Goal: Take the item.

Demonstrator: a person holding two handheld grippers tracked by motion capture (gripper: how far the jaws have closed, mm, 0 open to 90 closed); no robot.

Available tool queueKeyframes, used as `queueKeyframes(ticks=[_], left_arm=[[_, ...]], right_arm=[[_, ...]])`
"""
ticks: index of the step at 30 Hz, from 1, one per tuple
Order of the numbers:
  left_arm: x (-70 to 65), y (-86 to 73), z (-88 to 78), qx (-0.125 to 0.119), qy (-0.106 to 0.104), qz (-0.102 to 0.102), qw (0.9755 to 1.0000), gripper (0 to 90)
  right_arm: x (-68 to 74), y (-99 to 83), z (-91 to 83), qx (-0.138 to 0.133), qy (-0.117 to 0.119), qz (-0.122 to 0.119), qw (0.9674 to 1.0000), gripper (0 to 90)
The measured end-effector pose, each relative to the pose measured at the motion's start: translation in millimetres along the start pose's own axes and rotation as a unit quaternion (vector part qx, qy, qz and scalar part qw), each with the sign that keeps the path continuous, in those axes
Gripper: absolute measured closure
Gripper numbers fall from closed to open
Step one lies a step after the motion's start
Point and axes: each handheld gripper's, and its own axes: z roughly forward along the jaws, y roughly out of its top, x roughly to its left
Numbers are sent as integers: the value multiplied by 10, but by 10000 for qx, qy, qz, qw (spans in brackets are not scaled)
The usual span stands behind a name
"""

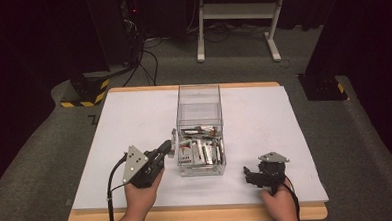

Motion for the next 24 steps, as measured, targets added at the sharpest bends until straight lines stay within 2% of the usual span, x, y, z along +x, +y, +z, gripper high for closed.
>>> queueKeyframes(ticks=[5, 12, 13, 17, 24], left_arm=[[29, 16, -18, 8, 39, 50, 10000, 899], [57, 30, -36, -67, 110, -26, 9999, 899], [73, 32, -47, -18, 121, 47, 9999, 899], [97, 33, -57, -86, 186, -39, 9998, 899], [171, 47, -103, -132, 332, -56, 9993, 899]], right_arm=[[-2, 0, 2, -10, 1, -2, 10000, 106], [-4, 1, 3, -8, 5, 9, 10000, 106], [-4, 1, 3, -9, 7, 9, 10000, 106], [-10, 1, 3, -4, 40, 24, 10000, 107], [-14, 2, 4, 5, 52, 26, 10000, 105]])
